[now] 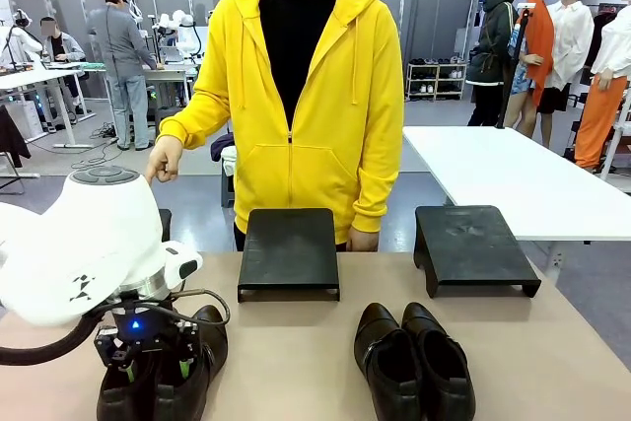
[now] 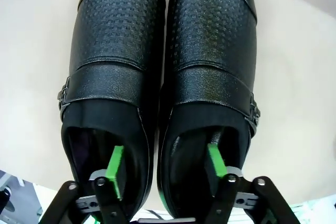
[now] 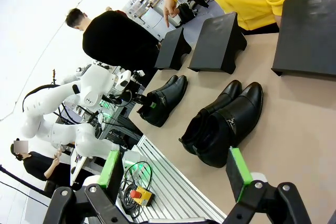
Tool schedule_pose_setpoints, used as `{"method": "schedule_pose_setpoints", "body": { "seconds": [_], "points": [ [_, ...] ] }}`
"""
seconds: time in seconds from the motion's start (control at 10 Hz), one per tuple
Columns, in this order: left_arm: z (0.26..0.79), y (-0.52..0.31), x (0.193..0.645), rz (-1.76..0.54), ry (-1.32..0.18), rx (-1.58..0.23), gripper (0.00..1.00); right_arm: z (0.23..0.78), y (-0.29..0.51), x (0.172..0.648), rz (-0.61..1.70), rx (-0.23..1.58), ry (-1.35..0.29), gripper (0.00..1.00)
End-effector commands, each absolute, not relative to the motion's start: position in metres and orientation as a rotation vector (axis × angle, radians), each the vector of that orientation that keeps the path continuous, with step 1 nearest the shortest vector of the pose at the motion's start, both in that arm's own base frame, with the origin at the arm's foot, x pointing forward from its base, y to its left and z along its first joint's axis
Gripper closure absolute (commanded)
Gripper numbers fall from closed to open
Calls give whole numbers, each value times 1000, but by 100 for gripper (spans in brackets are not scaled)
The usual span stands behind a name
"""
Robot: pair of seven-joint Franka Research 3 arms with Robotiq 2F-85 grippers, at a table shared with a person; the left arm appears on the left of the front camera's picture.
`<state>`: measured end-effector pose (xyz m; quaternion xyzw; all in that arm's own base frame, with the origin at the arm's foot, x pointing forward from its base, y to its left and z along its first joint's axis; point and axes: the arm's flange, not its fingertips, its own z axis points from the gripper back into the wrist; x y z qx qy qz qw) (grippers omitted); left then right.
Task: Place the shoes on the stand as instructed by the person.
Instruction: Pick up one pair of Shoes and place it on the Shoes Stand indicated by the person.
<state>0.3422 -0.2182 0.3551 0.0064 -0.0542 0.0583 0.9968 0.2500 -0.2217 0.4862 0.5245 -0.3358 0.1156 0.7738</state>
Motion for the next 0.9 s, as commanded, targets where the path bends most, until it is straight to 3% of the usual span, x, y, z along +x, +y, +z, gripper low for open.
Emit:
{"method": "schedule_pose_setpoints", "body": {
  "seconds": [0.0,0.3,0.4,0.8],
  "points": [
    [324,-186,295,136,-138,-3,100,488,-223,250,259,1139,-742,0],
    [321,-180,294,141,-114,-21,96,488,-223,250,259,1139,-742,0],
    [320,-178,294,145,-112,-25,100,488,-223,250,259,1139,-742,0],
    [336,-168,296,136,-136,-39,100,488,-223,250,259,1139,-742,0]
  ]
}}
